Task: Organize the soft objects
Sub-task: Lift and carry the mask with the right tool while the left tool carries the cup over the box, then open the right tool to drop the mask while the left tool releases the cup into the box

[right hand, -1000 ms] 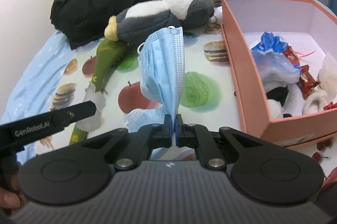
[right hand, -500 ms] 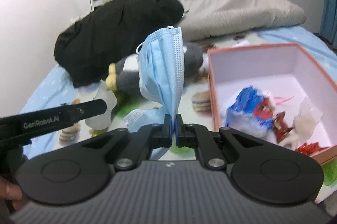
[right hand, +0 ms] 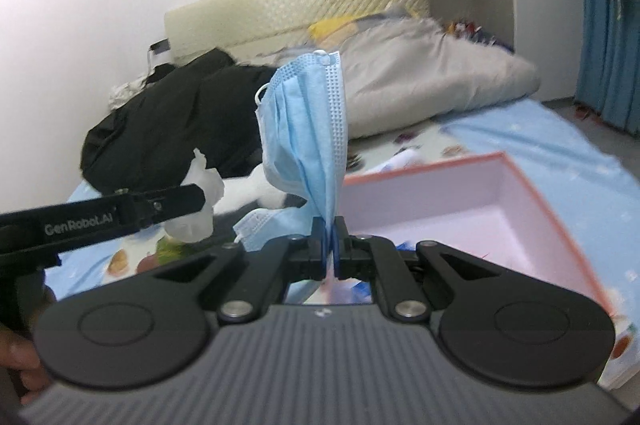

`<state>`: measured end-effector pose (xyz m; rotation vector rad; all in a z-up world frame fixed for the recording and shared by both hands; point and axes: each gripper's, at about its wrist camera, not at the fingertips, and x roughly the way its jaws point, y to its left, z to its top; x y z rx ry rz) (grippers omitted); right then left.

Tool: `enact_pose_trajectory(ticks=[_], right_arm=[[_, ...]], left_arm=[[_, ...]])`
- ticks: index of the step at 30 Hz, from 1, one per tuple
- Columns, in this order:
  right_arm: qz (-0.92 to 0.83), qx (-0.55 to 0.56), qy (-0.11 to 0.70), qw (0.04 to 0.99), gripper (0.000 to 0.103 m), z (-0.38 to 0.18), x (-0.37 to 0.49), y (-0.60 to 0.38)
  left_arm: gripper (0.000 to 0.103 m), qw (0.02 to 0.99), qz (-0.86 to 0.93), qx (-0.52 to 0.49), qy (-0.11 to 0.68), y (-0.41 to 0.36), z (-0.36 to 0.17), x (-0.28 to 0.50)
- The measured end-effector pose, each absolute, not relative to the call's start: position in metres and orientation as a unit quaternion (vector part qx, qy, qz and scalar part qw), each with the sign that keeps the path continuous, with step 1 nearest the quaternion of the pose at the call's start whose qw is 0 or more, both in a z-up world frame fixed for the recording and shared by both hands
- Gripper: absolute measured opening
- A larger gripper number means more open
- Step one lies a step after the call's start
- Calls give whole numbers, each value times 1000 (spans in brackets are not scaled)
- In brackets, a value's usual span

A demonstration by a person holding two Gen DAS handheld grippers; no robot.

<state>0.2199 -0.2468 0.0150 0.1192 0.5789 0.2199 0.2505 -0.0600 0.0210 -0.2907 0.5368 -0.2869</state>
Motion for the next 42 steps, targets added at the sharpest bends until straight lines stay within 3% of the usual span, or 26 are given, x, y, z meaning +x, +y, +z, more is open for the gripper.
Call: enact_pose_trajectory(ticks=[9, 26, 35, 38, 39, 41, 42], right_arm=[[59, 62, 291, 953, 7, 19, 245, -310], [12, 92, 460, 883, 7, -113, 317, -361], [6, 102, 492, 865, 9, -148, 317, -366], [9, 96, 489, 867, 10, -146, 316, -364], [10, 93, 490, 867, 11, -144, 317, -363], [15, 89, 491, 867, 25, -140, 317, -361], [20, 88, 486, 869, 42, -136, 316, -359]], left_arm=[[22, 920, -204, -130, 309, -126, 6, 303], [22, 854, -198, -63, 478, -179, -120, 390], [23, 846, -194, -52, 494, -181, -139, 392], [31, 845, -196, -45, 495, -183, -134, 390], [33, 846, -195, -43, 494, -183, -131, 390], [45, 848, -193, -48, 491, -180, -123, 388], [52, 851, -192, -49, 487, -179, -119, 387]])
